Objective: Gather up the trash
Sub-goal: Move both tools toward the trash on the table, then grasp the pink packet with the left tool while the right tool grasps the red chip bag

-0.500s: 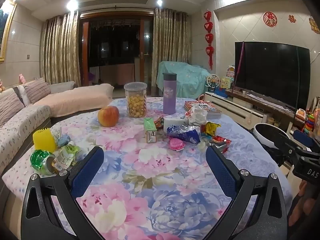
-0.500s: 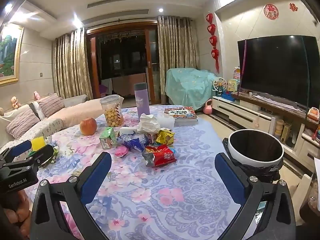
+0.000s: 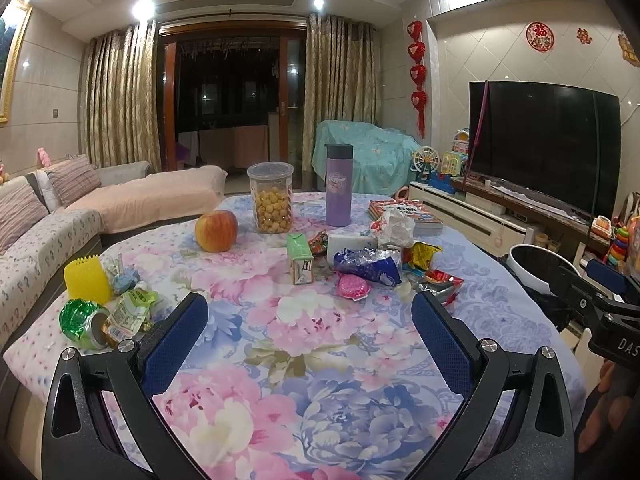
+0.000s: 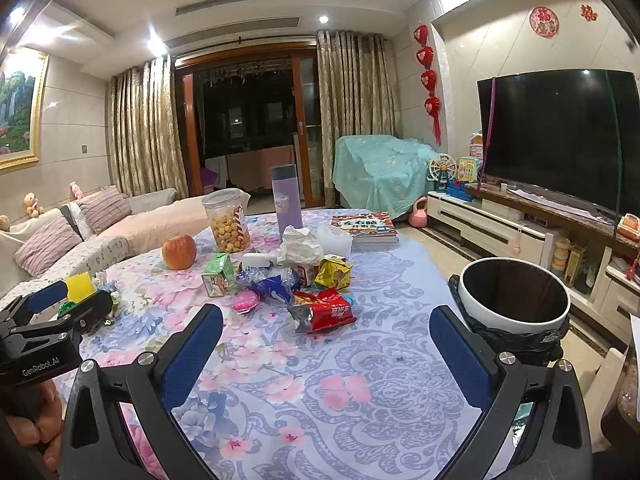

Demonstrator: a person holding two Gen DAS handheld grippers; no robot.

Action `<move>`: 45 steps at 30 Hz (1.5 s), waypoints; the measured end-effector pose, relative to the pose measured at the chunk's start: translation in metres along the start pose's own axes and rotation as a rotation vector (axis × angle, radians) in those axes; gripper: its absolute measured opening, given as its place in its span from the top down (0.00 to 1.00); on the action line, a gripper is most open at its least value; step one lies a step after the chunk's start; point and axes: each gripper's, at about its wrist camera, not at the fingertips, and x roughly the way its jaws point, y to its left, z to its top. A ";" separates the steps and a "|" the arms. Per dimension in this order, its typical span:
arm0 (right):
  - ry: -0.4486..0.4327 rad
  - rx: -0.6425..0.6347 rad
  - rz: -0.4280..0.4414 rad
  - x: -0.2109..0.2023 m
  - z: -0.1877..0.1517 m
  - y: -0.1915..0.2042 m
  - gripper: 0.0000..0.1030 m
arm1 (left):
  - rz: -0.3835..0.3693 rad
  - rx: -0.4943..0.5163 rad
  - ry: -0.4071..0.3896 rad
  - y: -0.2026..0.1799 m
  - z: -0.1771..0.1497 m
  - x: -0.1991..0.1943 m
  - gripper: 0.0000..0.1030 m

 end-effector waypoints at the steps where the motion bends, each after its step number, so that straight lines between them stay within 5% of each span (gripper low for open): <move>1: 0.001 -0.003 0.001 0.002 0.000 -0.002 0.00 | -0.001 -0.001 0.000 0.000 0.000 0.000 0.00; 13: 0.016 -0.003 0.009 0.011 -0.003 -0.006 0.00 | 0.003 0.002 0.015 0.003 -0.003 0.006 0.00; 23: 0.105 0.045 0.039 0.029 -0.007 -0.015 0.00 | -0.018 0.000 0.110 0.005 -0.008 0.036 0.00; 45: 0.375 0.047 0.108 0.148 -0.013 -0.046 0.02 | -0.094 0.017 0.373 -0.016 -0.009 0.171 0.00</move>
